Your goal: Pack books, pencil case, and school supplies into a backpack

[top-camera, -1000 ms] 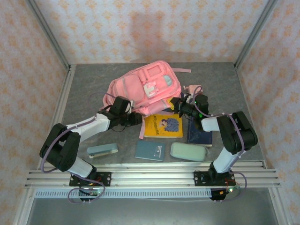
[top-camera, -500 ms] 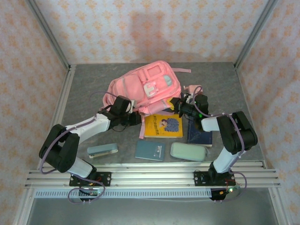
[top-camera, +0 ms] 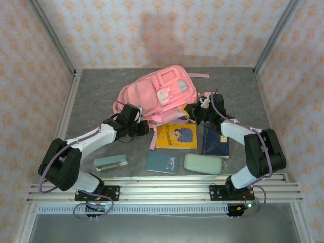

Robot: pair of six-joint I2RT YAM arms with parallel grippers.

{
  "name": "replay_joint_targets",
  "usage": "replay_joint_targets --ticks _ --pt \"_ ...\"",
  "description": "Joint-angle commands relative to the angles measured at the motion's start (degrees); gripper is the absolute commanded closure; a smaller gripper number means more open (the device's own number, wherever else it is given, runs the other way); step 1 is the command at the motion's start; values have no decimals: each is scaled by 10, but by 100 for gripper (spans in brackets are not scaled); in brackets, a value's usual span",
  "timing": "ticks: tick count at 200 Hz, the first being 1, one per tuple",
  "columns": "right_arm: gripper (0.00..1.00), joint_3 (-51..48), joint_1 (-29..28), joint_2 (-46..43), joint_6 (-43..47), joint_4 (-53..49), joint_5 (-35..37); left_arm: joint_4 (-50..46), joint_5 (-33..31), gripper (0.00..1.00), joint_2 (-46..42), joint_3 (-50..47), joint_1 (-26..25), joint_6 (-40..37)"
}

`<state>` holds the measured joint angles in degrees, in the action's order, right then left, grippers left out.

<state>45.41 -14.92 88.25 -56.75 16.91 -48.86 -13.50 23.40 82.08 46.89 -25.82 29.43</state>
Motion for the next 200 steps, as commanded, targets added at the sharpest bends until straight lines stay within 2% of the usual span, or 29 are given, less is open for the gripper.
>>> replay_joint_targets --ticks 1,68,108,124,144,163,176,200 --pt "100 53 19 -15 78 -108 62 -32 -43 100 -20 3 8 -10" --pt "100 186 21 59 154 -239 144 -50 -56 100 -46 -35 10 5" --pt "98 290 46 148 149 -280 135 -52 -55 100 -59 -51 10 8" --pt "88 306 62 169 132 -272 127 -52 -58 100 -61 -52 10 9" --pt "61 320 64 173 128 -273 114 -46 -50 100 -53 -42 9 8" --pt "43 305 57 143 132 -291 142 -44 -45 100 -38 -20 6 8" --pt "37 284 54 115 137 -307 171 -45 -43 100 -25 -6 2 8" --pt "38 238 47 62 148 -324 195 -46 -45 100 -12 11 -3 8"
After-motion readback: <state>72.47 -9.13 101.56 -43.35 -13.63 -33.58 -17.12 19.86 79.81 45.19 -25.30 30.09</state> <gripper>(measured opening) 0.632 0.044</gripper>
